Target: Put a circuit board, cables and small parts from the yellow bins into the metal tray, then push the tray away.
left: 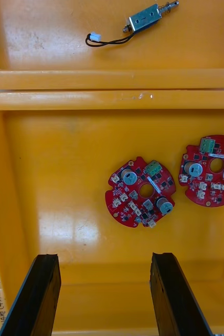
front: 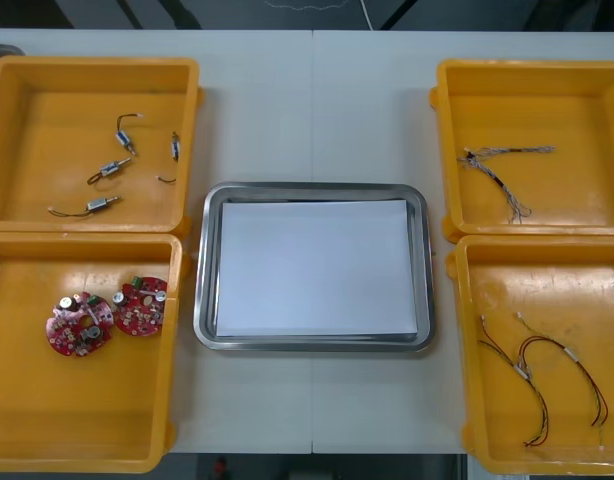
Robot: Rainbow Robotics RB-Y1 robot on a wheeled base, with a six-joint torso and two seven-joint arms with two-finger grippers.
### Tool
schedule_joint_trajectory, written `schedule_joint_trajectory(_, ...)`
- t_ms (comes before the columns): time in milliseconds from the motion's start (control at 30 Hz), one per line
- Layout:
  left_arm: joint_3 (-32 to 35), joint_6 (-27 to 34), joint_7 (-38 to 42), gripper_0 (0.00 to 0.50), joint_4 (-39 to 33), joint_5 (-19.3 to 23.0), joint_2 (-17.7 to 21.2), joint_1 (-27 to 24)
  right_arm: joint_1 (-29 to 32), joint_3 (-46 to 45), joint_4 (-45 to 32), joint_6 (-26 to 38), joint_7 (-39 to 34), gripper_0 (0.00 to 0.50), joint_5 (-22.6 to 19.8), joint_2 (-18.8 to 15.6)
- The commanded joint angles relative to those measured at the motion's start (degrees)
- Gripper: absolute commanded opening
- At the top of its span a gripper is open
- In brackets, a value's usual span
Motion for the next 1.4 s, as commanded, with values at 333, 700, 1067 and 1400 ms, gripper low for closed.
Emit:
schedule_joint_trajectory(333, 0.89, 0.33, 4.86, 0.500, -0.75, -0.51, 2.26, 1.02, 0.83, 0.51, -1.68, 0.17, 0.83, 0.500, -0.03, -2.18)
schedule_joint_trajectory(700, 0.89, 0.33, 4.86, 0.500, -0.75, -0.51, 2.26, 1.02, 0.83, 0.51, -1.68, 0.17, 0.83, 0.500, -0.03, -2.18)
schedule_joint_trajectory(1067, 0.89, 0.33, 4.86, 0.500, -0.75, -0.51, 2.26, 1.02, 0.83, 0.51, -1.68, 0.17, 0.83, 0.500, -0.03, -2.18)
schedule_joint_trajectory(1400, 0.89, 0.33, 4.86, 0.500, -0.75, -0.51, 2.26, 1.02, 2.06, -0.46, -2.29, 0.17, 1.53, 0.500, 0.24, -1.04)
